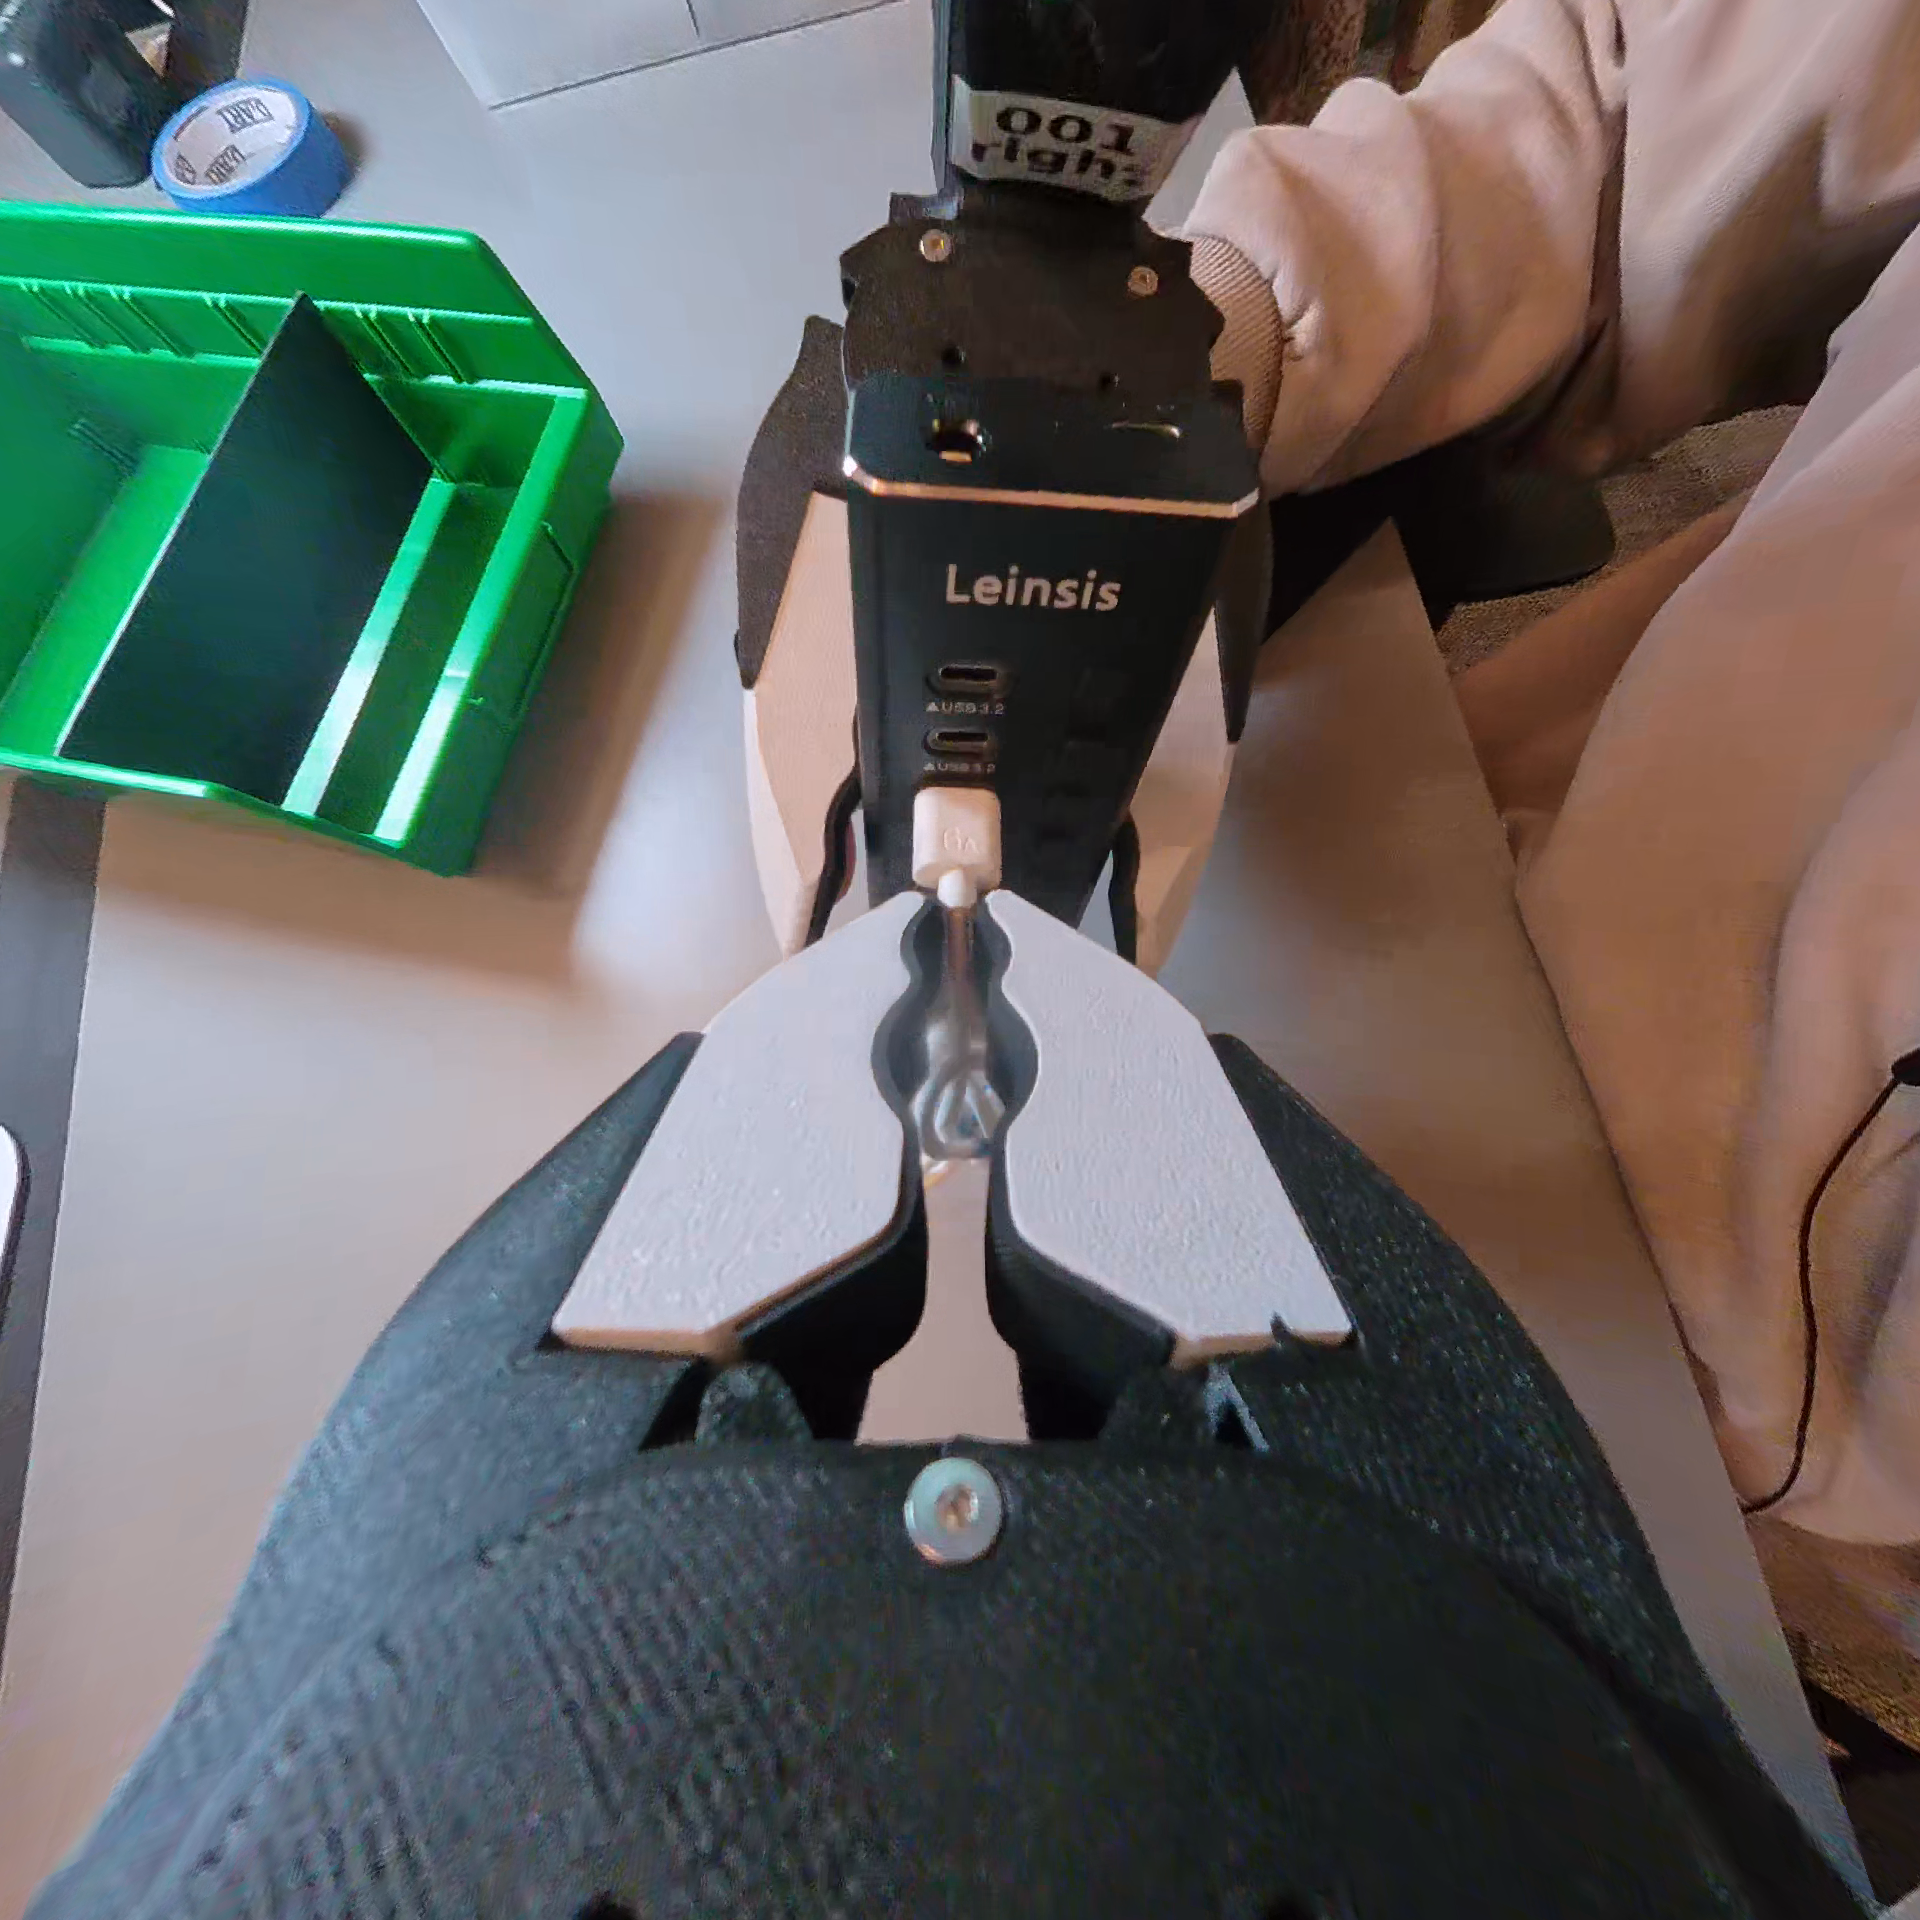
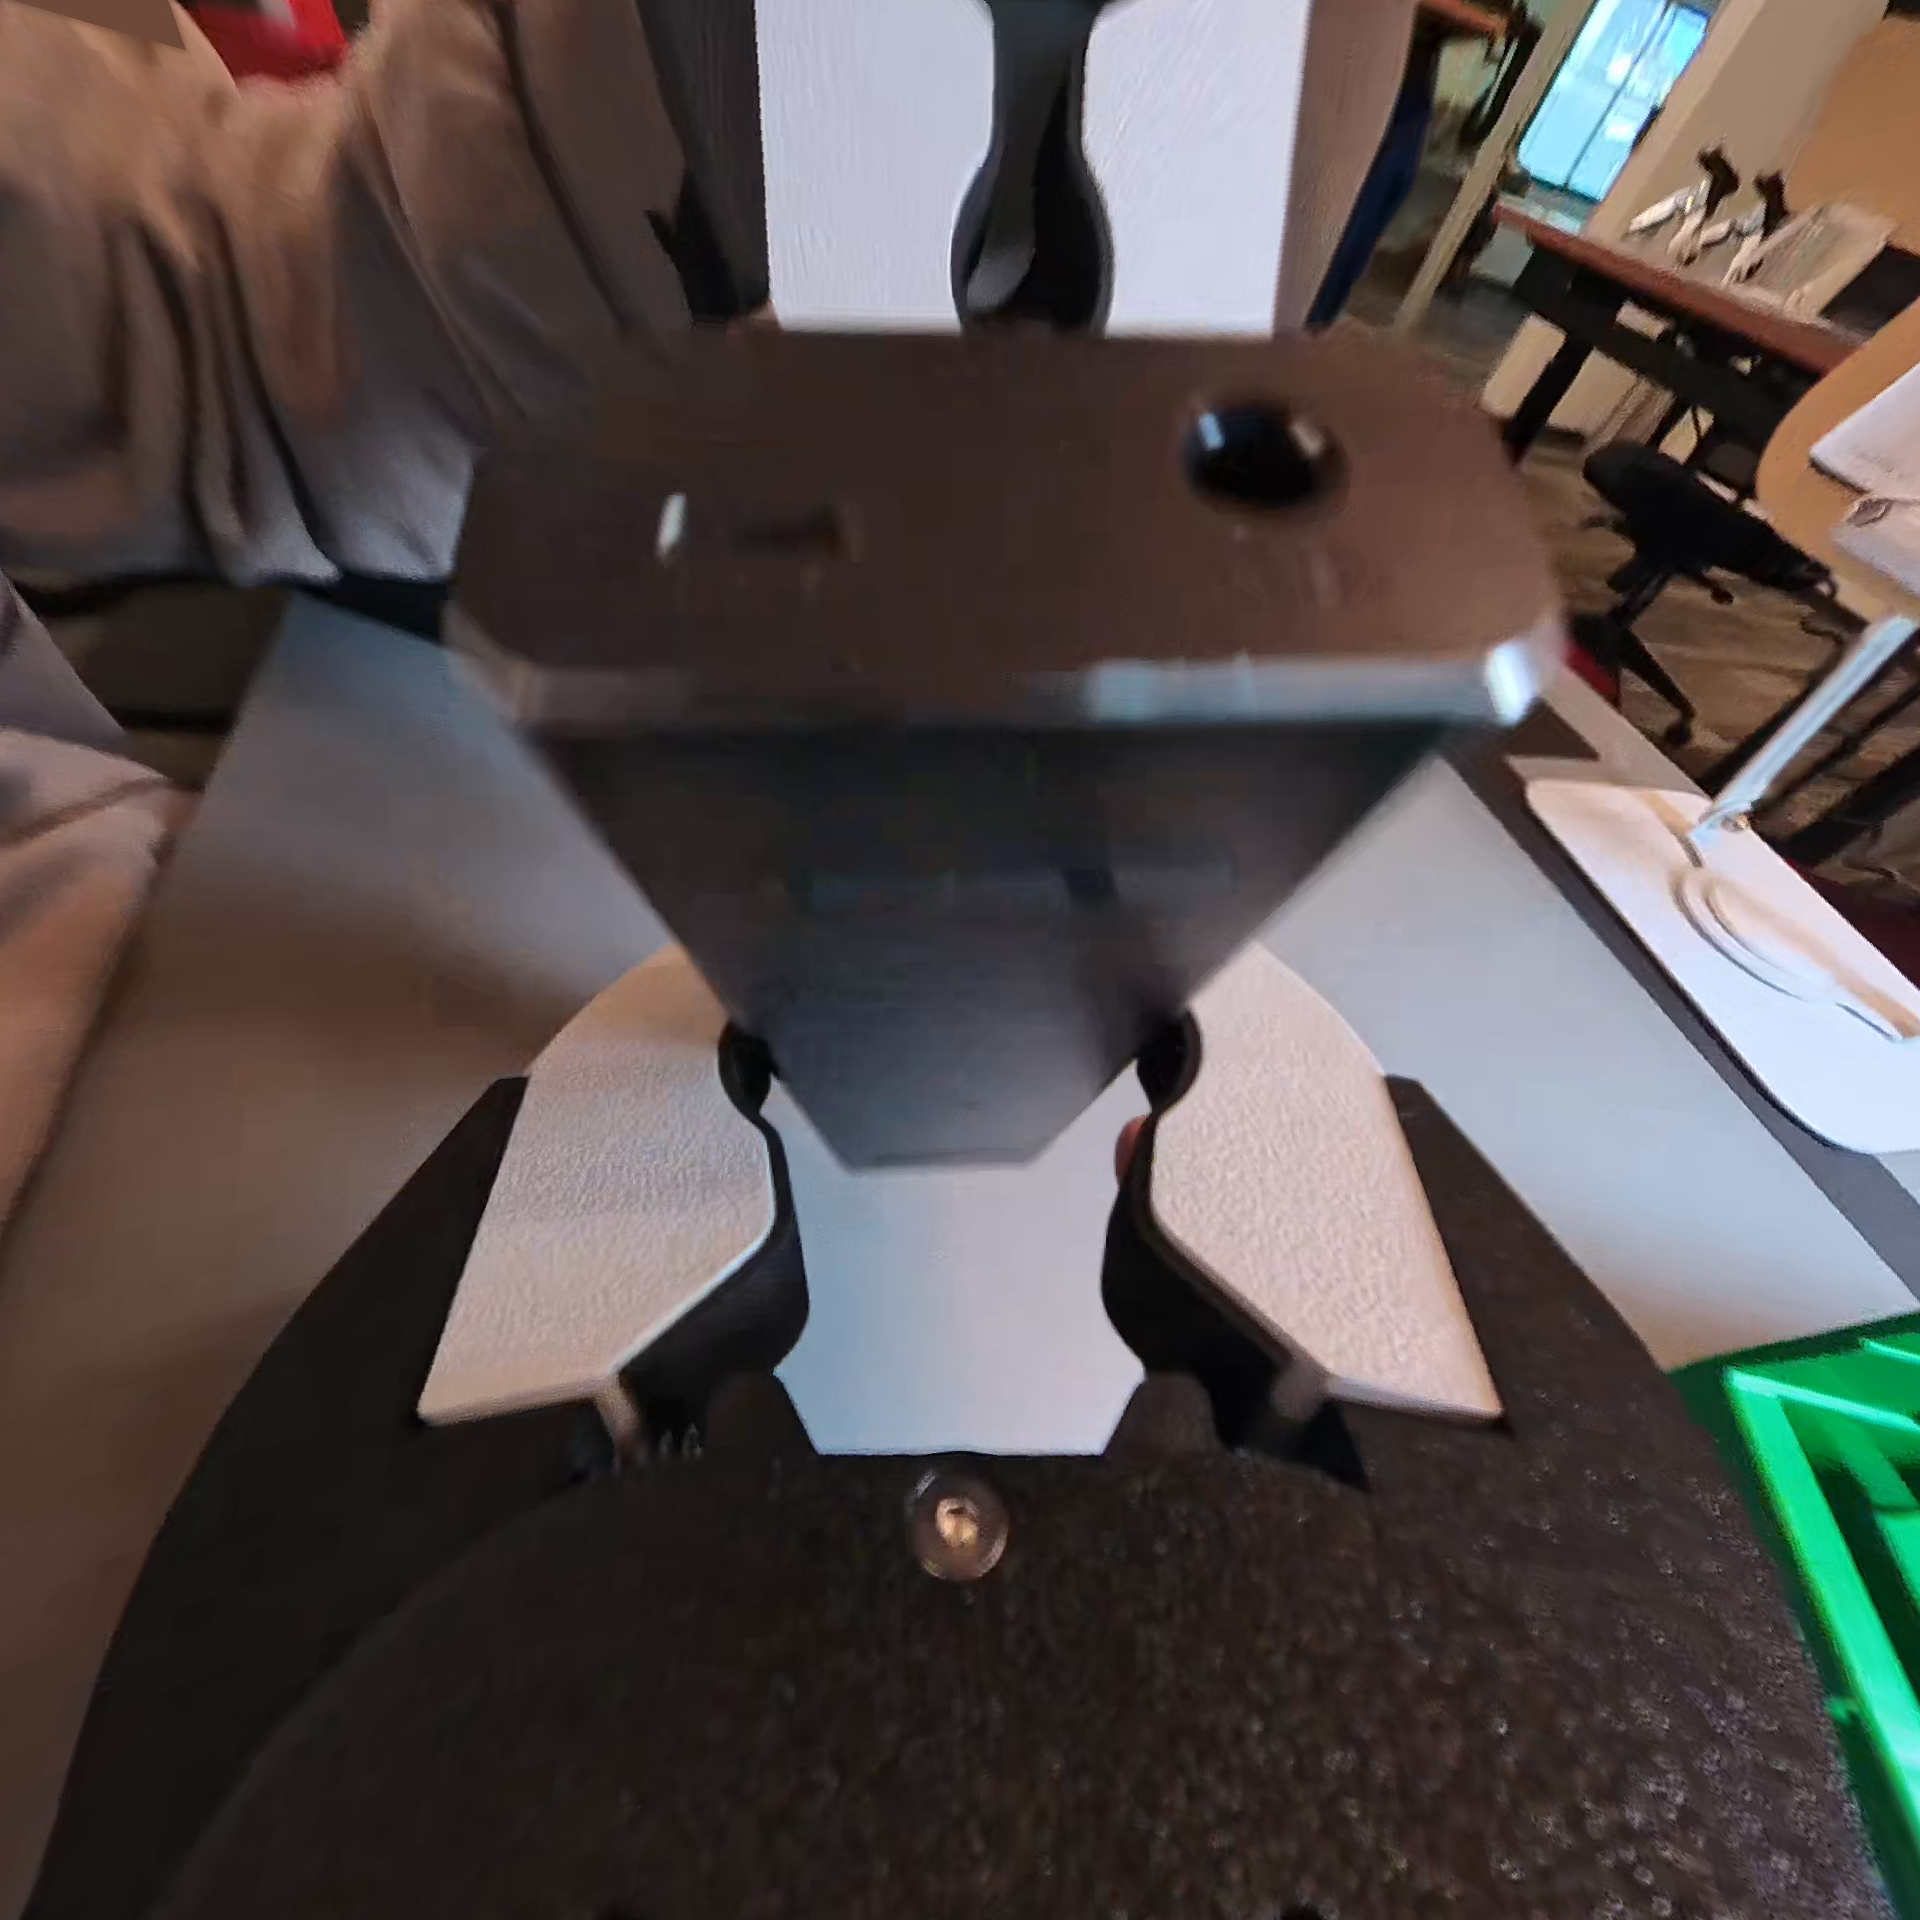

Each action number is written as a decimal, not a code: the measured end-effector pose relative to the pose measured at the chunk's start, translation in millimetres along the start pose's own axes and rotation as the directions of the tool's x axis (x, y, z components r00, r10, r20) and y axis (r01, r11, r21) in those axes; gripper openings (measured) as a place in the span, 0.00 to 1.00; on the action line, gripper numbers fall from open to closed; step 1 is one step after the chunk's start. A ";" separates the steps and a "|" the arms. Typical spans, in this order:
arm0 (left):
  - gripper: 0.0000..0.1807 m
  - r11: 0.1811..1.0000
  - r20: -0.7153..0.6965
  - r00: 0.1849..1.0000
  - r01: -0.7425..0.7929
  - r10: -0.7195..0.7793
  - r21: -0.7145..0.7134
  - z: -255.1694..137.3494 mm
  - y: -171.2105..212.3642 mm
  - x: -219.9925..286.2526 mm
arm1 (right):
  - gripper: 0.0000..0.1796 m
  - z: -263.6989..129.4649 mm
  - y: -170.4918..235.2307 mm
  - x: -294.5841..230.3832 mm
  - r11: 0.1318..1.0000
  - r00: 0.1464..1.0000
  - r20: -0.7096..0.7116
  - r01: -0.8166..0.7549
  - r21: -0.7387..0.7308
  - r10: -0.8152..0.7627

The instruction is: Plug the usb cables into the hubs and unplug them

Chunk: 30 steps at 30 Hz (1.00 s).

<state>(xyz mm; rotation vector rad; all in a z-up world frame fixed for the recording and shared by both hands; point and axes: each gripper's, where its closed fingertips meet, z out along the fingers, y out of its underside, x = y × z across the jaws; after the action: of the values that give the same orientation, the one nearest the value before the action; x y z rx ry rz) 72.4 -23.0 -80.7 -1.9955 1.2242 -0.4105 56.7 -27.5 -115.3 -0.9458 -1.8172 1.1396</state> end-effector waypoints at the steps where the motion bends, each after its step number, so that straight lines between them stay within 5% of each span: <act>1: 0.03 1.000 -0.005 1.000 0.008 -0.008 0.005 0.1 0.2 0.0 | 0.39 -2.6 -3.8 -1.4 0.999 1.000 0.015 -0.015 0.038 0.014; 22: 0.07 0.975 0.007 0.999 0.031 -0.033 0.218 -1.5 -33.8 -2.5 | 0.40 -16.4 -30.3 -3.4 0.946 0.980 0.108 -0.190 0.264 0.167; 26: 0.22 0.932 0.110 0.990 0.040 -0.085 0.361 -50.9 -49.3 -22.9 | 0.40 -26.1 -30.1 8.3 0.923 0.969 0.109 -0.244 0.296 0.221; 30: 0.18 0.931 0.413 0.893 0.019 -0.180 0.365 -142.3 -19.2 -68.1 | 0.40 -49.4 -35.9 31.3 0.901 0.968 0.050 -0.248 0.355 0.246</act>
<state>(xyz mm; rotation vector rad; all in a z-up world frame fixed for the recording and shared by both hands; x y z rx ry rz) -35.4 -20.0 36.1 -1.7170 0.7050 -0.1907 80.8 5.8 -60.4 -0.9699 -1.4464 1.5695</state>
